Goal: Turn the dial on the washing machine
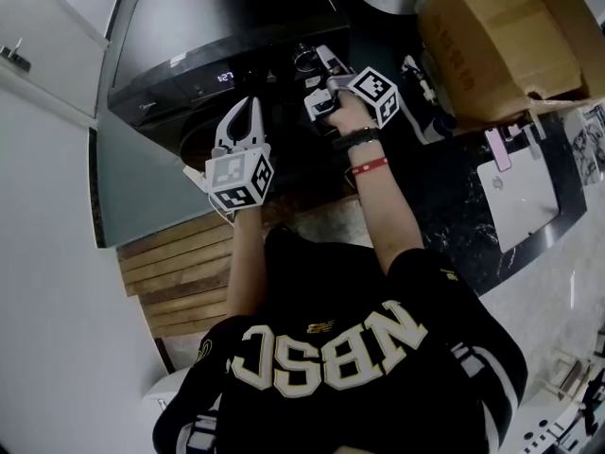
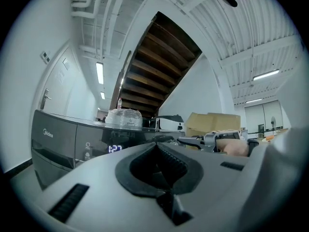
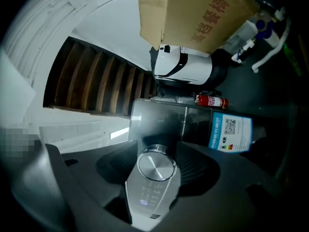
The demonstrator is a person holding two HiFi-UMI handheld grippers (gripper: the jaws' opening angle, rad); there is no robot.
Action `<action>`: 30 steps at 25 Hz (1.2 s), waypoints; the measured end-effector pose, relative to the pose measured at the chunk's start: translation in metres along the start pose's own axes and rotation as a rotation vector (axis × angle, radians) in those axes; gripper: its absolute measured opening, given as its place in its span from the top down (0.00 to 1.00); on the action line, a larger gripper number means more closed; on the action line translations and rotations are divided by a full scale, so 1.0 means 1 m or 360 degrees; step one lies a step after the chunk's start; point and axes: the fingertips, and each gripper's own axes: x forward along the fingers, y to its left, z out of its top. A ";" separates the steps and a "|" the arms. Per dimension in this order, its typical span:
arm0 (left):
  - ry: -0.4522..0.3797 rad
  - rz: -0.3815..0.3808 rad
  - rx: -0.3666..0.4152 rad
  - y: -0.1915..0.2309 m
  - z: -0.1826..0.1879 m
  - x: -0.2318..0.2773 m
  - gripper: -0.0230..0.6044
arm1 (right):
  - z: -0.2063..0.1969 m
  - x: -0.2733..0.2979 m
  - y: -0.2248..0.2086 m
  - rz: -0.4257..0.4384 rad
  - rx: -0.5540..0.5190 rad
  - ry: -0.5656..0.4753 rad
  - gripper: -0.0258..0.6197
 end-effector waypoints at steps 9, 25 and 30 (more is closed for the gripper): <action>0.0023 0.0109 -0.0013 0.005 -0.006 -0.025 0.94 | 0.003 -0.039 0.031 0.0005 -0.0819 0.0211 0.61; 0.0002 0.0184 0.0009 -0.017 -0.009 -0.065 0.94 | -0.029 -0.118 0.075 0.0003 -0.1803 0.0214 0.81; -0.0019 0.0206 0.0039 -0.019 -0.004 -0.073 0.94 | -0.040 -0.135 0.080 0.0044 -0.1980 0.0200 0.86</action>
